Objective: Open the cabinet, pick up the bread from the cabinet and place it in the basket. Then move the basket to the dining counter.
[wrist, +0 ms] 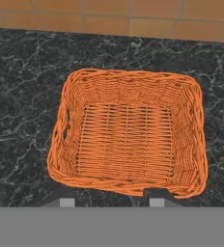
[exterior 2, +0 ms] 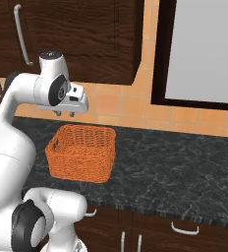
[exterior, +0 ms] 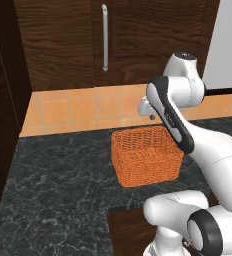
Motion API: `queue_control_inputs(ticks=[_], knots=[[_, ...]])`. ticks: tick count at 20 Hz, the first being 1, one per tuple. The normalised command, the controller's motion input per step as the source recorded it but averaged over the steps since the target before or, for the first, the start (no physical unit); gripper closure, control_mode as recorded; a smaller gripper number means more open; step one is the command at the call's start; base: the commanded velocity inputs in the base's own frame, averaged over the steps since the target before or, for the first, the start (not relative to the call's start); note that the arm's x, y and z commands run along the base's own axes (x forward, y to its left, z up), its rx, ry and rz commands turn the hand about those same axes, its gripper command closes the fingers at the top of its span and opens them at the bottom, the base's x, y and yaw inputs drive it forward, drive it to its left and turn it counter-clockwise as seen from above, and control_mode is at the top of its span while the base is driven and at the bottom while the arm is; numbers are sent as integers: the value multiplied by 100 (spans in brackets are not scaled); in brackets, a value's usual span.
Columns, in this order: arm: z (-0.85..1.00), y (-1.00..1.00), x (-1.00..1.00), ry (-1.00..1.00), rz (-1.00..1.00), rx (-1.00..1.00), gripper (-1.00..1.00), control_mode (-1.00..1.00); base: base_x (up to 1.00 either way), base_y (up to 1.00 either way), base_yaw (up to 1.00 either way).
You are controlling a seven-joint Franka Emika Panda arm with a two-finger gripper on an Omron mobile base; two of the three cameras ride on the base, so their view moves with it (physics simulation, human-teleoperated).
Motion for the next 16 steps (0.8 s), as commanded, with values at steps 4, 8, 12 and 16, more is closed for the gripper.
queue_control_inputs(ticks=[4,8,12,16], knots=[[0,28,-59,-14,6,0,-100,-100,0,0,0],[70,43,-70,-52,0,0,-100,-100,0,0,0],[100,52,-27,-52,0,0,-100,-100,0,0,0],[100,52,0,-24,0,0,-100,-100,0,0,0]])
